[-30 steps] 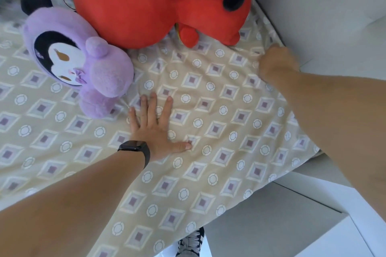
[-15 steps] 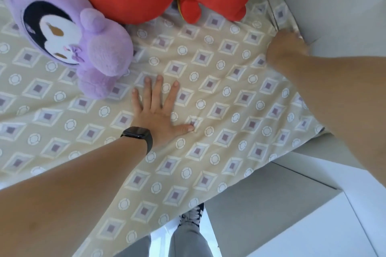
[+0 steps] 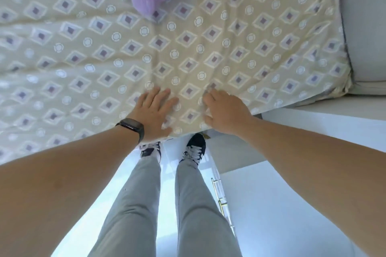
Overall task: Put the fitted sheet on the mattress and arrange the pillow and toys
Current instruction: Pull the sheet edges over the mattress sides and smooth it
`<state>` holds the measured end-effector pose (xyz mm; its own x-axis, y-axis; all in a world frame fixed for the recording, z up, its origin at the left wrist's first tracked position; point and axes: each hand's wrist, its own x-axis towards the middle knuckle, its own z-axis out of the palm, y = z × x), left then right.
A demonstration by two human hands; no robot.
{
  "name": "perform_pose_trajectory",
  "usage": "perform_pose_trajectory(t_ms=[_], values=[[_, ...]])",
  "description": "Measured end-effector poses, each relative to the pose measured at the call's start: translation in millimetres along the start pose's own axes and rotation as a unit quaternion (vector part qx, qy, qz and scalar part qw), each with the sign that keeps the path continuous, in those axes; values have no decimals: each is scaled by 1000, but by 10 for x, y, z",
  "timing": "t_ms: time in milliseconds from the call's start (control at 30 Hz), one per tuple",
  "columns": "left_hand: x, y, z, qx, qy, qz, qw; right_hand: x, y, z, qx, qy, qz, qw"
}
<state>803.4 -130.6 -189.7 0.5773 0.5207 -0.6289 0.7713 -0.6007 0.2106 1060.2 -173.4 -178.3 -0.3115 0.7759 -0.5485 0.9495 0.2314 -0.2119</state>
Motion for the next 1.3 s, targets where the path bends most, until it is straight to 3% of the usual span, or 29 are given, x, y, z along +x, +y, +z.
perform_pose_trajectory(t_ms=[167, 300, 467, 567, 667, 833, 933, 1067, 1200, 1300], values=[[-412, -72, 228, -1, 67, 3, 998, -56, -501, 91, -88, -20, -65, 994], [-520, -61, 400, 35, 59, 21, 997, -103, -725, 126, -105, 1, -29, 994], [-634, 93, 470, -33, 63, -11, 997, -193, -782, 104, -132, -17, -25, 991], [-724, 225, 526, -29, -22, 20, 999, -273, -911, 81, -147, -76, -10, 986], [-834, 283, 393, -25, -109, 80, 990, -312, -1034, 24, -170, -124, 61, 976], [-1213, 233, -223, -152, -40, 13, 987, -537, -1257, -500, 45, -154, 143, 977], [-1618, 195, -876, -246, 23, -32, 969, -839, -1405, -1267, 174, -95, 153, 968], [-2384, 329, -1961, -383, 131, -54, 913, -1449, -1549, -2378, 272, 33, 167, 947], [-3104, 551, -2907, -373, 188, -45, 907, -2075, -1616, -3291, 326, 131, 161, 922], [-3561, 637, -3375, -341, 202, -33, 917, -2373, -1703, -3818, 302, 167, 138, 928]])
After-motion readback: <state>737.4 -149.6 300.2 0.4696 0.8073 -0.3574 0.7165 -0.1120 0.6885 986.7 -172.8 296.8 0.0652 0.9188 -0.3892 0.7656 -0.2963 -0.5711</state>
